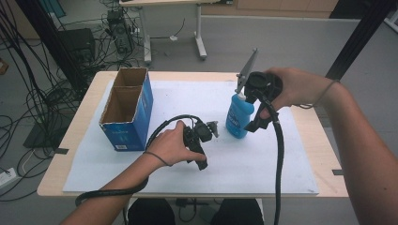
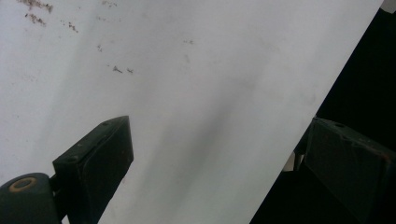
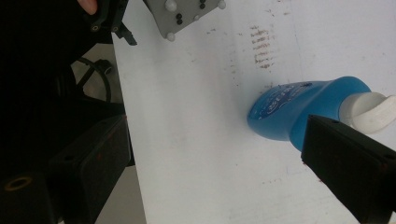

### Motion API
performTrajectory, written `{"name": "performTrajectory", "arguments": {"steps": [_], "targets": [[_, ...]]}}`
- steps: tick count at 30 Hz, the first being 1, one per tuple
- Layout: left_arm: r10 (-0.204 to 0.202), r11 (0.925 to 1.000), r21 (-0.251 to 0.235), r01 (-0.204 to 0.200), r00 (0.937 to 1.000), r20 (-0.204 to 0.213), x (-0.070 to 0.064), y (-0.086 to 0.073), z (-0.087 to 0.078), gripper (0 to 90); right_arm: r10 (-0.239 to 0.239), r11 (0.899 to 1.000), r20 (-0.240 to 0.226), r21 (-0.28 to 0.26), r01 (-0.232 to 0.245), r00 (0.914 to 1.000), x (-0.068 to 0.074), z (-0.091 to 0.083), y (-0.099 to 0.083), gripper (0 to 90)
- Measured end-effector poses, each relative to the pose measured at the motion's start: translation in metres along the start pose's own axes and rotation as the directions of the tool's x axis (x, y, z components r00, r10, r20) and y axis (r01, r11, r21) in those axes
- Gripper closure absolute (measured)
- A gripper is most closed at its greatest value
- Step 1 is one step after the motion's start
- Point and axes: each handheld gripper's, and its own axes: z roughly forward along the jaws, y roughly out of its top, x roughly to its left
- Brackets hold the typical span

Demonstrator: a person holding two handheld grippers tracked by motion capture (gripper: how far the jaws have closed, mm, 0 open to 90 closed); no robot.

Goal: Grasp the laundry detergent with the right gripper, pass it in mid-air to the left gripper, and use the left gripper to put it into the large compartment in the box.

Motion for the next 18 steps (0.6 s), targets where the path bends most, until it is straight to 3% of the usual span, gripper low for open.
{"name": "performTrajectory", "arguments": {"steps": [18], "targets": [[-0.001, 1.0, -0.002, 0.002, 0.9999, 0.013, 0.001, 0.001, -0.001, 8.0, 0.022, 1.0, 0.028, -0.005, -0.022, 0.9993, 0.007, -0.01, -0.005, 8.2]]}}
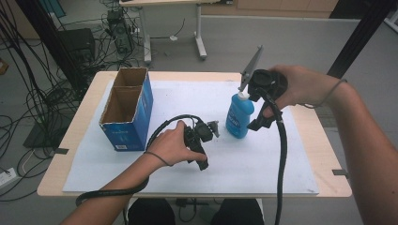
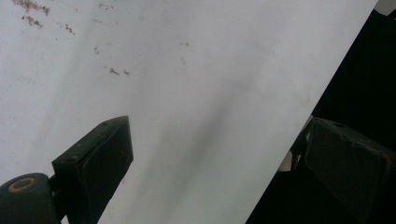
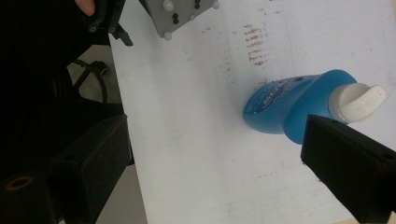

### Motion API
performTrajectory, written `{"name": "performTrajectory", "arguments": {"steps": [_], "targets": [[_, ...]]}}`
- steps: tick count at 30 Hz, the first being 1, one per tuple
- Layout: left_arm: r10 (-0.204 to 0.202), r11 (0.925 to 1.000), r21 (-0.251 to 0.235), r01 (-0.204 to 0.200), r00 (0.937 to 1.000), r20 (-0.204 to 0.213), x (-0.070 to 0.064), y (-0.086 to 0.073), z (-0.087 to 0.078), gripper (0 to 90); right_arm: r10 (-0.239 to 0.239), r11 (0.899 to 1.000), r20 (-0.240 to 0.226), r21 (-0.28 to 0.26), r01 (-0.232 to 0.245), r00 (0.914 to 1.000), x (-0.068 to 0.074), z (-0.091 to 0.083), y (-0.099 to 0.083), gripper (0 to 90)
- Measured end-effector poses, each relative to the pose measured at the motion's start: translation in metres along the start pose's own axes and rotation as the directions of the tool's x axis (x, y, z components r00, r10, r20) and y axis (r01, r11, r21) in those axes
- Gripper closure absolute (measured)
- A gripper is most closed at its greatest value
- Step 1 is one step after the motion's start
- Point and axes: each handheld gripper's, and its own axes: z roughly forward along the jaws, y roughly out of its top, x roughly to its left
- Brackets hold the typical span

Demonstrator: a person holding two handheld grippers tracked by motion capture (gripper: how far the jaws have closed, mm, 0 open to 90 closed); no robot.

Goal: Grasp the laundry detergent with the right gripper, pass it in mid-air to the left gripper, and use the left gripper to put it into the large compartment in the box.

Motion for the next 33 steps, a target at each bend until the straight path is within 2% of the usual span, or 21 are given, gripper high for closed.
{"name": "performTrajectory", "arguments": {"steps": [19, 33], "targets": [[-0.016, 0.9999, -0.003, 0.016, 0.9998, 0.008, 0.004, -0.005, -0.001, 8.0, 0.054, 0.998, 0.021, 0.018, -0.055, 0.9983, 0.0, -0.005, -0.016, 8.4], [-0.015, 0.9998, -0.009, 0.015, 0.9998, 0.009, 0.005, -0.003, -0.003, 8.0, 0.107, 0.994, 0.039, 0.011, -0.108, 0.9935, -0.004, -0.004, -0.038, 8.2]]}}
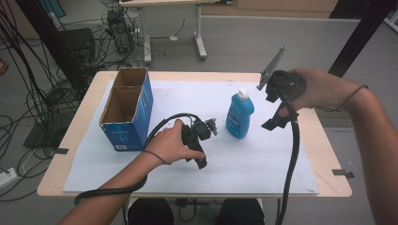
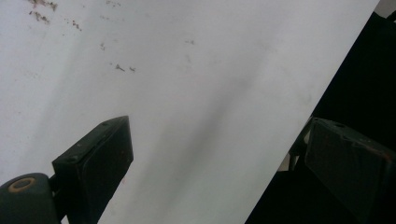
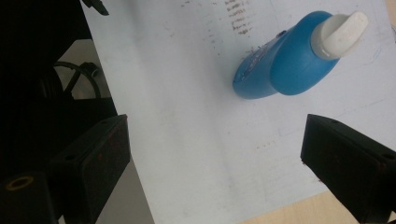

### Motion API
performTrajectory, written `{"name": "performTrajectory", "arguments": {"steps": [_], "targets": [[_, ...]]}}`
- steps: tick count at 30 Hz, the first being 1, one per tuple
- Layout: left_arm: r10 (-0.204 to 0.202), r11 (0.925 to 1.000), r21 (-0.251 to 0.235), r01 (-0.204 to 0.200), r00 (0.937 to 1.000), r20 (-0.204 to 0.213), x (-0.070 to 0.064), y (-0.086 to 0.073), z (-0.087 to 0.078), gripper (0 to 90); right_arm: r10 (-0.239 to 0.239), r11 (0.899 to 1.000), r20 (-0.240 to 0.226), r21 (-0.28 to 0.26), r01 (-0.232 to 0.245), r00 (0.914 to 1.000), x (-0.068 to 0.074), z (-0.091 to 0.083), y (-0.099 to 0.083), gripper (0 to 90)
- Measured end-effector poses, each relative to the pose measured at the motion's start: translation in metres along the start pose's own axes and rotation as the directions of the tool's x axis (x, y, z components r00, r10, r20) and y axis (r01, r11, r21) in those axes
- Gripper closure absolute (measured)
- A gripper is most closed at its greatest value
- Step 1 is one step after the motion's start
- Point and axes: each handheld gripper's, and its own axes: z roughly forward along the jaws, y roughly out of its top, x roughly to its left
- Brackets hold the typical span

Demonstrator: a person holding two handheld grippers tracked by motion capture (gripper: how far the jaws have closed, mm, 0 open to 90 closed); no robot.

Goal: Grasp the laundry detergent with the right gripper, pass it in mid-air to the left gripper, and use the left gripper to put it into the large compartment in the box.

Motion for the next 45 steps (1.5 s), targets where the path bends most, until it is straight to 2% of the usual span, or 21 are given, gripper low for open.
{"name": "performTrajectory", "arguments": {"steps": [15, 27, 45], "targets": [[-0.003, 1.0, 0.009, 0.003, 1.0, 0.006, 0.001, -0.001, 0.002, 8.0, 0.069, 0.998, 0.026, -0.001, -0.069, 0.9973, -0.004, 0.004, -0.021, 7.6], [-0.012, 0.9999, 0.01, 0.012, 0.9999, 0.006, 0.003, -0.003, 0.002, 7.9, 0.124, 0.992, 0.034, 0.0, -0.124, 0.9917, -0.005, 0.01, -0.034, 7.4], [-0.01, 0.9999, 0.013, 0.01, 0.9999, 0.01, 0.002, -0.001, 0.003, 8.0, 0.176, 0.984, 0.045, 0.001, -0.176, 0.9834, -0.007, 0.019, -0.049, 7.3]]}}
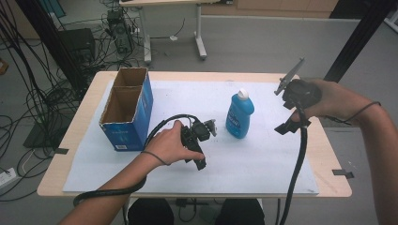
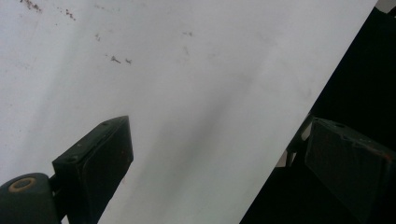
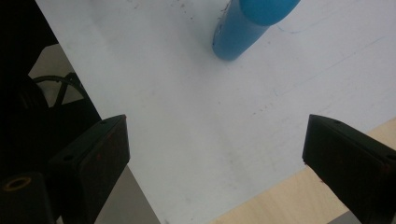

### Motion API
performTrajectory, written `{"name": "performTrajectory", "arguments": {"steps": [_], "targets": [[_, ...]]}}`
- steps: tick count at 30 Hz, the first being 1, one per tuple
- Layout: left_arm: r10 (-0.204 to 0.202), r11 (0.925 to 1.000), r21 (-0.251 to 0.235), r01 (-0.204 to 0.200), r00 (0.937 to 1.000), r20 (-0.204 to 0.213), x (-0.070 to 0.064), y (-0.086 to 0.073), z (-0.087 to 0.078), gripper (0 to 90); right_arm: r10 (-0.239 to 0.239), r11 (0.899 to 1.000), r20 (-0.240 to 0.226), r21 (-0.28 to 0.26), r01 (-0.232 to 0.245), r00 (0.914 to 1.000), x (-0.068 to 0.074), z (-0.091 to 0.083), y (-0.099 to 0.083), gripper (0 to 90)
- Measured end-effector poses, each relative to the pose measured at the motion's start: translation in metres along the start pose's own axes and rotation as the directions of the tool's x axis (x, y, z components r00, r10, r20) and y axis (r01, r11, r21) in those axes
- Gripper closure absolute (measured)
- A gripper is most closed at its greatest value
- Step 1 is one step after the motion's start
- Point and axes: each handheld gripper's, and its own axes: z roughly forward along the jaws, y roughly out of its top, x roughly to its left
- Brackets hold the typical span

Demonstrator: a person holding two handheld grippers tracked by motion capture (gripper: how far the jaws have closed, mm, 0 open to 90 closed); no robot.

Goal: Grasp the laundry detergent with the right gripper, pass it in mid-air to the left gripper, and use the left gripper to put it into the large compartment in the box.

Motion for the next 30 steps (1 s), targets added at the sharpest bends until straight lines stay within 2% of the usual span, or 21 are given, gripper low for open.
{"name": "performTrajectory", "arguments": {"steps": [12, 30], "targets": [[-0.003, 1.0, -0.002, 0.003, 1.0, 0.001, 0.0, 0.0, 0.001, 8.0, 0.033, 0.999, 0.01, 0.017, -0.033, 0.9994, 0.0, 0.008, -0.004, 7.5], [-0.006, 1.0, 0.002, 0.006, 1.0, 0.003, 0.0, -0.001, 0.003, 8.0, 0.093, 0.996, 0.026, -0.001, -0.093, 0.9953, 0.001, 0.02, -0.016, 7.7]]}}
